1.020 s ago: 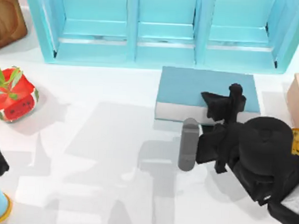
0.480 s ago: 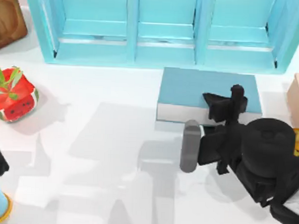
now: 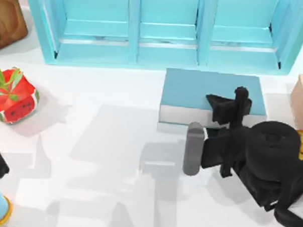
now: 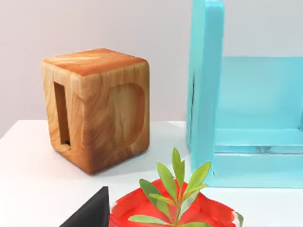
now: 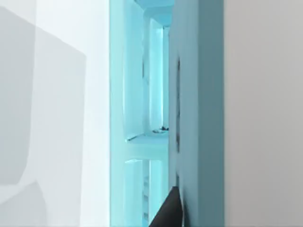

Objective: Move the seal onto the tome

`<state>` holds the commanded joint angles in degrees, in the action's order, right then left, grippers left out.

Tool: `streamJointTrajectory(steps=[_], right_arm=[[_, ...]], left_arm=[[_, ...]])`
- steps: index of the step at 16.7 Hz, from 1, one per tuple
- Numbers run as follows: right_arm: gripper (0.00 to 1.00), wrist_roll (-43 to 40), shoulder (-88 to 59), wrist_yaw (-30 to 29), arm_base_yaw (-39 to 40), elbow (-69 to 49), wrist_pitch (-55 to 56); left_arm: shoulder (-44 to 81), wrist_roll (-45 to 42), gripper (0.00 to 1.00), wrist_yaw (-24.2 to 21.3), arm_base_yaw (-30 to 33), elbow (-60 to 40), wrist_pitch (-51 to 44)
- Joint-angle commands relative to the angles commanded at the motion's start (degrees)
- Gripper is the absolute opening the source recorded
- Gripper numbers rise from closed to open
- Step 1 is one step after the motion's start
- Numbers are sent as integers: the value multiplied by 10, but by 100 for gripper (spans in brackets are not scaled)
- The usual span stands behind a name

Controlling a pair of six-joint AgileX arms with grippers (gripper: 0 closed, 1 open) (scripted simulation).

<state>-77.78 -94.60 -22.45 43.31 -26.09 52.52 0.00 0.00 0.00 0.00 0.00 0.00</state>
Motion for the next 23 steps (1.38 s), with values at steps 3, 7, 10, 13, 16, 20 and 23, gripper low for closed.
streamJointTrajectory(steps=[3, 7, 10, 13, 16, 20, 23], right_arm=[[0, 0, -33, -1, 0, 7, 39], [0, 0, -78, -1, 0, 16, 92], [0, 0, -83, -1, 0, 17, 98], [15, 0, -83, -1, 0, 17, 98], [38, 0, -83, -1, 0, 17, 98], [68, 0, -83, -1, 0, 17, 98], [90, 0, -83, -1, 0, 17, 98]], left_arm=[[0, 0, 100, 0, 0, 0, 0], [0, 0, 100, 0, 0, 0, 0], [0, 0, 100, 0, 0, 0, 0], [0, 0, 100, 0, 0, 0, 0], [0, 0, 100, 0, 0, 0, 0], [0, 0, 100, 0, 0, 0, 0], [0, 0, 100, 0, 0, 0, 0]])
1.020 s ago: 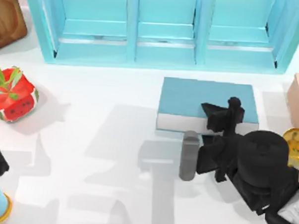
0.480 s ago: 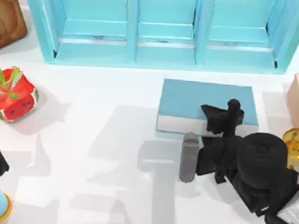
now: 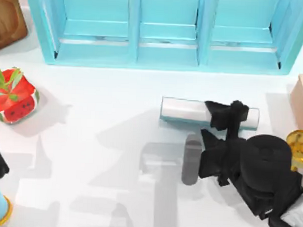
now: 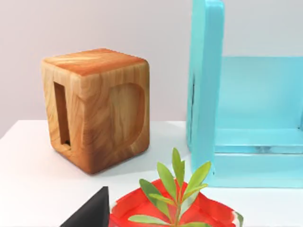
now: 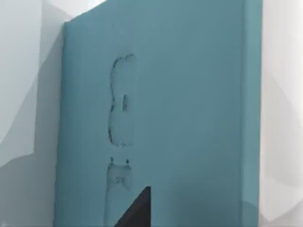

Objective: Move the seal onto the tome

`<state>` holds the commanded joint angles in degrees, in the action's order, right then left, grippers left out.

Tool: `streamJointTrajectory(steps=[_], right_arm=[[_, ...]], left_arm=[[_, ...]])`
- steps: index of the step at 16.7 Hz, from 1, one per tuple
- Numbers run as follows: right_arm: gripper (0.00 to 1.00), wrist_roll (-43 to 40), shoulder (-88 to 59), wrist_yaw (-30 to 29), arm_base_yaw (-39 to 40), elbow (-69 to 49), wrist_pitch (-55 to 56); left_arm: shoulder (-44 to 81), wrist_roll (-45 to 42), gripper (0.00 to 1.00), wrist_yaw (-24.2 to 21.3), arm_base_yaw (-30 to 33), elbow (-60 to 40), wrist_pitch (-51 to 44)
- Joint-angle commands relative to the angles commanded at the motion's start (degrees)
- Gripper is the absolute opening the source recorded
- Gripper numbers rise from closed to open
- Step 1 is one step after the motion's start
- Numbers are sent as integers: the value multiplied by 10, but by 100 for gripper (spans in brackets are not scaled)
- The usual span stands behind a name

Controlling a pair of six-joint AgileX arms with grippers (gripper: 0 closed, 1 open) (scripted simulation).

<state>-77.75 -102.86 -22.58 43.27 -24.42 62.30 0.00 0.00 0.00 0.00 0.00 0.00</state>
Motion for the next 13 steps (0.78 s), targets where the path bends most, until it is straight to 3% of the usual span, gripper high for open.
streamJointTrajectory(steps=[2, 13], right_arm=[[100, 0, 0, 0, 0, 0, 0], [100, 15, 18, -17, 22, 16, -19]], left_arm=[[0, 0, 100, 0, 0, 0, 0], [0, 0, 100, 0, 0, 0, 0]])
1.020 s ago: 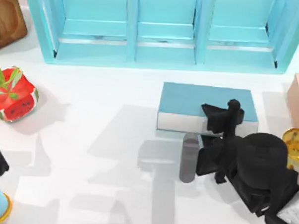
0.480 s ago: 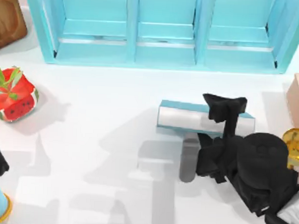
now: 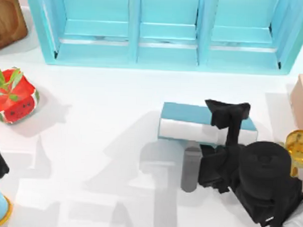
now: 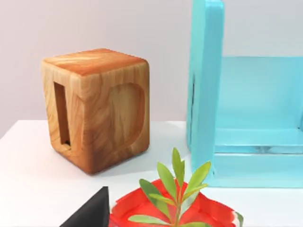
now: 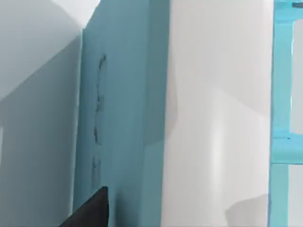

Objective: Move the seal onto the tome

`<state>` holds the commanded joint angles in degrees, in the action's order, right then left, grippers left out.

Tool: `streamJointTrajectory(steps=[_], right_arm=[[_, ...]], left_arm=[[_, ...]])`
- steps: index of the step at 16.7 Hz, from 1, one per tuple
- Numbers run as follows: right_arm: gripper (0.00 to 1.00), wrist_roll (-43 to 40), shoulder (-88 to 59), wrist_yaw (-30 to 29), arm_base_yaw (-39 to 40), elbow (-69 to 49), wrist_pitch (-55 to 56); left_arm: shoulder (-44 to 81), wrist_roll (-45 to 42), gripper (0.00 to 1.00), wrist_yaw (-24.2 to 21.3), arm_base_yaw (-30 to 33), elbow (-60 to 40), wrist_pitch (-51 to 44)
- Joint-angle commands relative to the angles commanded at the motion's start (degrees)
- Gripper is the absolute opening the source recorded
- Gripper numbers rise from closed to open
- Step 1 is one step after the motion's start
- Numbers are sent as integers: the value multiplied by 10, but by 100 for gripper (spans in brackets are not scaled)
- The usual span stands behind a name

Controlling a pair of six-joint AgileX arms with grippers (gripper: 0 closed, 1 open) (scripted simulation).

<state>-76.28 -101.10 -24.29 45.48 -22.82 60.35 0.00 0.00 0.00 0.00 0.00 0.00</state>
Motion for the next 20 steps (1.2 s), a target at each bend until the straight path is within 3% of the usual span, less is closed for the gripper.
streamJointTrajectory(steps=[3, 8, 11, 20], right_arm=[[100, 34, 52, -61, 70, 28, -44], [100, 92, 131, -227, 235, 75, -112], [100, 132, 189, -294, 309, 108, -162], [100, 152, 197, -292, 325, 109, -190]], left_arm=[[0, 0, 100, 0, 0, 0, 0], [0, 0, 100, 0, 0, 0, 0], [0, 0, 100, 0, 0, 0, 0], [0, 0, 100, 0, 0, 0, 0]])
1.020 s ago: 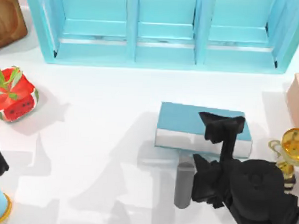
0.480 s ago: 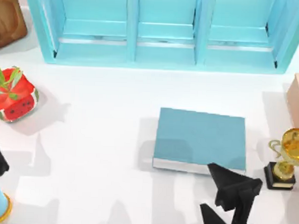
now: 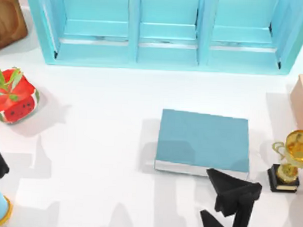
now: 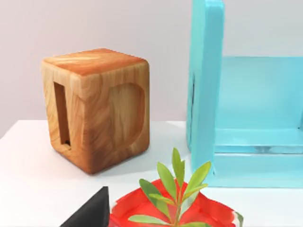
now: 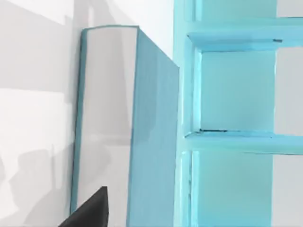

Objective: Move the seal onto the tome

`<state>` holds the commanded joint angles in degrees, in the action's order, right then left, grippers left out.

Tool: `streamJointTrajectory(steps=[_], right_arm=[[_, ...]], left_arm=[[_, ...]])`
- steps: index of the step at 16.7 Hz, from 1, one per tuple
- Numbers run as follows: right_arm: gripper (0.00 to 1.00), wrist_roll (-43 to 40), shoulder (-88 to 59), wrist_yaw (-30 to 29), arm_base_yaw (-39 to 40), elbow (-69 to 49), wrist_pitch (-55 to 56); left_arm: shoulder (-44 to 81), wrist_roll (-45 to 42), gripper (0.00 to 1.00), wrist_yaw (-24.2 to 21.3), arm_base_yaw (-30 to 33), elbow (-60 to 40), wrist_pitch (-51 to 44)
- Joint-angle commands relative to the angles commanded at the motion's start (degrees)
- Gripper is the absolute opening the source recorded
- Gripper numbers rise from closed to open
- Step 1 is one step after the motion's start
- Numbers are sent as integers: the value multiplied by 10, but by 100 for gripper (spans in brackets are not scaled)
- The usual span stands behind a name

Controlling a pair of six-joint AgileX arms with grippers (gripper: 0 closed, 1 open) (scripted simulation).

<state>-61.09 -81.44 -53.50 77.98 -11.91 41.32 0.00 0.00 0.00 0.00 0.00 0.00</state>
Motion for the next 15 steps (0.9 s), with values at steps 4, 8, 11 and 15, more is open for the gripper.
streamJointTrajectory(steps=[4, 8, 11, 15], right_arm=[[100, 25, -51, 98, -52, -88, -85], [100, 74, -102, 217, -189, -258, -205], [100, 136, -126, 275, -323, -386, -295], [100, 208, -159, 303, -503, -499, -494]], left_arm=[[0, 0, 100, 0, 0, 0, 0], [0, 0, 100, 0, 0, 0, 0], [0, 0, 100, 0, 0, 0, 0], [0, 0, 100, 0, 0, 0, 0]])
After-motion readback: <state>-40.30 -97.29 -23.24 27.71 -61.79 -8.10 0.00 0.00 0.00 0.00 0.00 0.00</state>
